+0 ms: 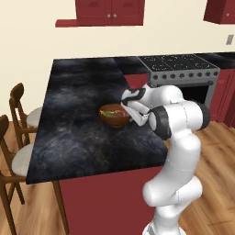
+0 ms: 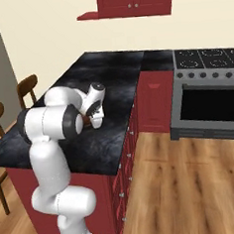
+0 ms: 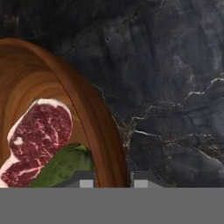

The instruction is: The microwave is finished heating the steak and cucumber. Take the bowl containing the food and place it on the dining counter.

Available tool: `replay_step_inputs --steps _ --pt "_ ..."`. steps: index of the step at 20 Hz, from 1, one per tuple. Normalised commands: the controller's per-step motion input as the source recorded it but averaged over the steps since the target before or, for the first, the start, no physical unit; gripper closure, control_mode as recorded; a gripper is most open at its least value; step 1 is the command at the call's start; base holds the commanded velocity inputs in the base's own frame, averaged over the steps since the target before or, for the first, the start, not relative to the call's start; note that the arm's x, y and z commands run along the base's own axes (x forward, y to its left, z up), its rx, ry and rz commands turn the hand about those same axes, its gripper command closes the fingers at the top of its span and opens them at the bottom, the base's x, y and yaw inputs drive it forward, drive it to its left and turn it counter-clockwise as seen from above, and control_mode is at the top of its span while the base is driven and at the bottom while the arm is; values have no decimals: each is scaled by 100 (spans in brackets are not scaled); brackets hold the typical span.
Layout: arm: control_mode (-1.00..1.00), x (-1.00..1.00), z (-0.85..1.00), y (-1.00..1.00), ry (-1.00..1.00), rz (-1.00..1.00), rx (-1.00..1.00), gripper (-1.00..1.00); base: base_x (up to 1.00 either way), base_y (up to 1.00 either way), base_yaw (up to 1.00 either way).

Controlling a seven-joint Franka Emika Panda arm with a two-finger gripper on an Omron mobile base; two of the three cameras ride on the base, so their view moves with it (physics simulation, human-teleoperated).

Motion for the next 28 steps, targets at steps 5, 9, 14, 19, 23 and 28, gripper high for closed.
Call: replay_step_inputs --steps 5,9,14,19,23,28 --pt "-100 45 -16 14 -1 0 -4 100 0 0 0" --pt "-100 6 -1 2 0 0 -1 -100 0 0 0" --pt "-100 -32 27 0 0 0 0 -100 0 0 0" --pt "-100 -95 99 0 -1 1 0 -100 0 0 0" --pt "-100 -100 100 0 -13 7 0 -100 0 0 0" --pt "-100 -100 72 0 -18 17 -3 -100 0 0 0"
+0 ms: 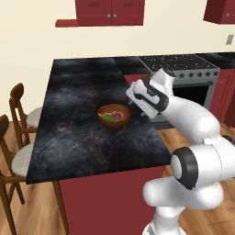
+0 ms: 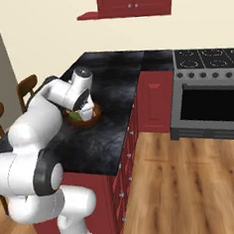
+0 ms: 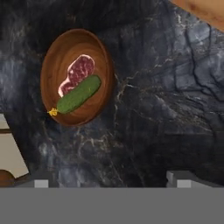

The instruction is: The microwave is finished heating the steak and cucumber. Take the bowl containing the food and place it on the dining counter.

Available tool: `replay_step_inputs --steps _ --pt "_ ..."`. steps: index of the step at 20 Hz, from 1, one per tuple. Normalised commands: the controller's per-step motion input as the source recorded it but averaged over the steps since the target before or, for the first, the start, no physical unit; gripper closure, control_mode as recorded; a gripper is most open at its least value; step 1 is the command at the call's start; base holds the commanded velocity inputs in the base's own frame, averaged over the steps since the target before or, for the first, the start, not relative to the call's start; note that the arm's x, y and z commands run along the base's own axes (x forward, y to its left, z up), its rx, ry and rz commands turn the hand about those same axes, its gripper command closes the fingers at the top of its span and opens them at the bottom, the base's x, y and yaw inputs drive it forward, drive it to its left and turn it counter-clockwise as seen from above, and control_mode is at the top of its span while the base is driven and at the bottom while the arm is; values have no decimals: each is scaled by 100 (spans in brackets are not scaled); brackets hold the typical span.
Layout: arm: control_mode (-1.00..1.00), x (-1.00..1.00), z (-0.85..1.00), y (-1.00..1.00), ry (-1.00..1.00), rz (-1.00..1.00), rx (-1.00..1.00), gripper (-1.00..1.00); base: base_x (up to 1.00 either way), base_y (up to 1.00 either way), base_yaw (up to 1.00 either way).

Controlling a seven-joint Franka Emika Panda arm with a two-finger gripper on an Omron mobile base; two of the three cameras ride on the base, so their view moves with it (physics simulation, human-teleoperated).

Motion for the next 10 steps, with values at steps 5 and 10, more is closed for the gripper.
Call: replay_step_inputs --steps 5,10 --pt "-100 -100 20 9 -10 20 -13 -100 0 0 0" --pt "-100 -100 -30 32 -5 25 -26 -100 0 0 0"
